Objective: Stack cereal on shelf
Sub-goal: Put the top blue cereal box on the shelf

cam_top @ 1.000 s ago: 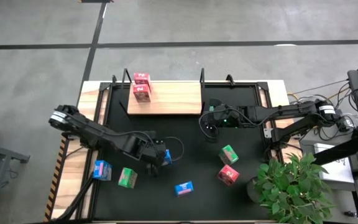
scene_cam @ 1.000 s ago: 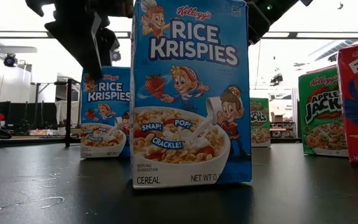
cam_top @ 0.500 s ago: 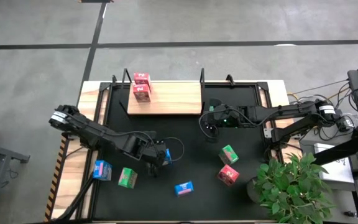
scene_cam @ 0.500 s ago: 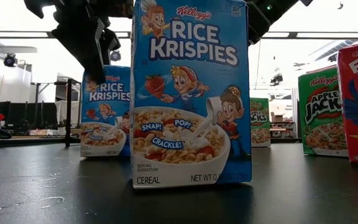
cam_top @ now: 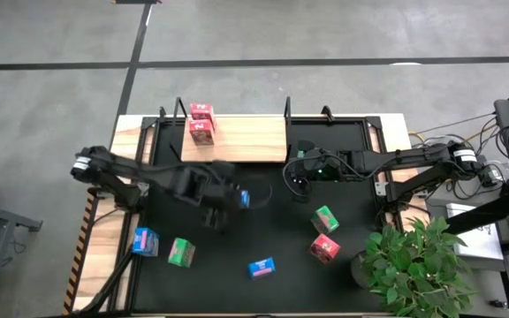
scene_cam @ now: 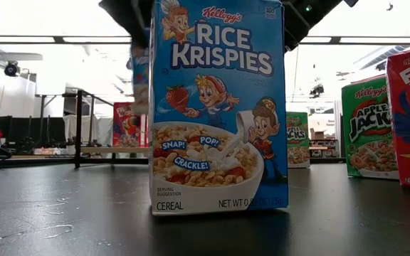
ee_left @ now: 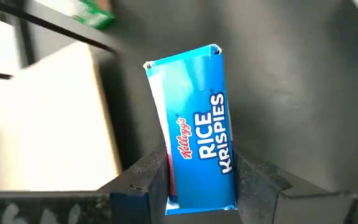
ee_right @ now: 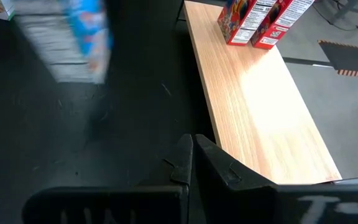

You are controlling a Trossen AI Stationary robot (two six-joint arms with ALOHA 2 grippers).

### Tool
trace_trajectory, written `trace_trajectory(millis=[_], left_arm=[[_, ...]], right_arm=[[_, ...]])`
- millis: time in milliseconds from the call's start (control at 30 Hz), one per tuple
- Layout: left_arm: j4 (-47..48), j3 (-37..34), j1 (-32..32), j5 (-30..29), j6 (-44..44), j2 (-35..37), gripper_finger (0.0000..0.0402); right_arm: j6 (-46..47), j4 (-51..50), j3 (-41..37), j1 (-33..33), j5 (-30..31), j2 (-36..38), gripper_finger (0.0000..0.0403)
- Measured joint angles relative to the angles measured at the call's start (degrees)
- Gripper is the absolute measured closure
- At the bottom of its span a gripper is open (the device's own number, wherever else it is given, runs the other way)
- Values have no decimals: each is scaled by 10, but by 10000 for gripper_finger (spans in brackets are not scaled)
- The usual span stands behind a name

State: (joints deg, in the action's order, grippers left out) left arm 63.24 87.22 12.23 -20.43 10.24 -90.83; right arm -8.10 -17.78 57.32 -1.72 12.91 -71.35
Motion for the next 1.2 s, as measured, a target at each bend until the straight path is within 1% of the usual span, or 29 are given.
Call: trace_trajectory(millis=[233,367,500,600,667,767,900,1033,1200], left_arm=[[4,63,-145,9,173,0,272],[-11,70,-243,64,250,0,272],[-45,69,-335,117,293,-9,272],[-78,68,-390,157,320,-25,272],[-88,68,-421,169,343,-36,272],[-100,68,-459,171,367,-57,272],[-104,68,-492,188,382,-83,272],[-108,75,-507,192,388,-108,272],[-111,104,-514,197,396,-138,272]], right_arm=[[0,-2,0,0,0,0,394],[0,-4,0,0,0,0,394],[-3,-4,0,0,0,0,394],[-4,-4,0,0,0,0,394],[-4,-4,0,0,0,0,394],[-4,-4,0,0,0,0,394],[-4,-4,0,0,0,0,394],[-4,-4,0,0,1,0,394],[-2,-3,0,0,2,0,394]])
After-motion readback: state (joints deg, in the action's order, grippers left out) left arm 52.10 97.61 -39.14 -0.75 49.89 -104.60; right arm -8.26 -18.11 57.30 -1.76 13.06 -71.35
